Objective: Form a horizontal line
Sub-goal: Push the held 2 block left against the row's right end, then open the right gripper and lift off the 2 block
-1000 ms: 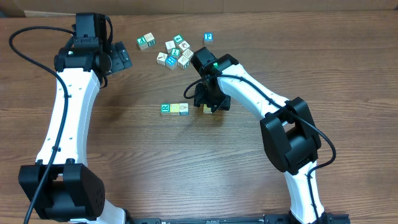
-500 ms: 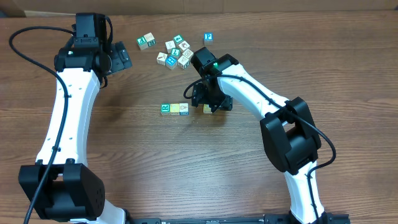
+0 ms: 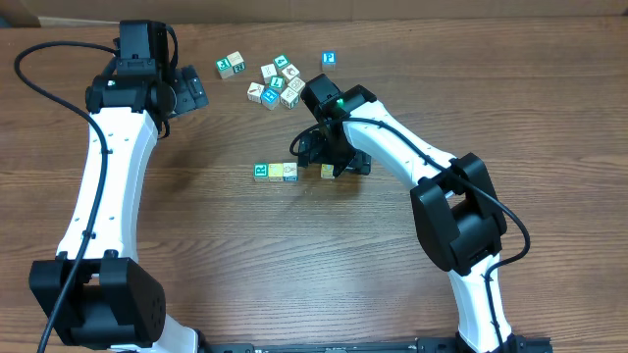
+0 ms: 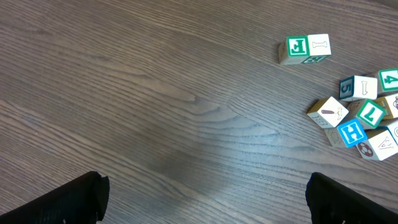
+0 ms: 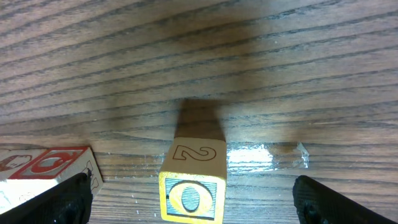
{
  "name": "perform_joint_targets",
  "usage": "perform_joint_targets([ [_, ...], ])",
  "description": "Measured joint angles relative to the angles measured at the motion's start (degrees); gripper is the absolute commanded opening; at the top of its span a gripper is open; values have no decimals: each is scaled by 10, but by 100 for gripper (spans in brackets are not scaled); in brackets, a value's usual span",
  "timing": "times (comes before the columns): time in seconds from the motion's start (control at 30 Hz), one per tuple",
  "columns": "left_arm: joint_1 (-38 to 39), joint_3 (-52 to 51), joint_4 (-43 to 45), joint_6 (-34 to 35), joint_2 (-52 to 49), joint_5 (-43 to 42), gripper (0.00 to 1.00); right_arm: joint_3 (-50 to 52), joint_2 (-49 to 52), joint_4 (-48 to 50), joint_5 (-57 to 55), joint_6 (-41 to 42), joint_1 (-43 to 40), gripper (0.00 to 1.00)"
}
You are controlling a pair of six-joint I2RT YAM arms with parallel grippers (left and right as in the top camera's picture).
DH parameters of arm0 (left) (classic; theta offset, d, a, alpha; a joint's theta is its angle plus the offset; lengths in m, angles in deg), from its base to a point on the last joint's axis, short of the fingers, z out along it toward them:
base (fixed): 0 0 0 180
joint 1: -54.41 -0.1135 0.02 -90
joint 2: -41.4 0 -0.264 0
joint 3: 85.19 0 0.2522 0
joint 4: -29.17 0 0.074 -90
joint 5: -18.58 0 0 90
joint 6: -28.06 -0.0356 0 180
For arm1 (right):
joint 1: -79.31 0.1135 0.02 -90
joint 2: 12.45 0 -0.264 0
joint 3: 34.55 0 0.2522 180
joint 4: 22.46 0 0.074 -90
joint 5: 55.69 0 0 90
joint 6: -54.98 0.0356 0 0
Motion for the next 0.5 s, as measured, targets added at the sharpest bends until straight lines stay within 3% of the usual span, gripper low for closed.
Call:
perform_joint_targets([
  [0.5, 0, 0, 0, 0, 0, 0, 100, -13, 0, -29, 0, 0, -1, 100],
])
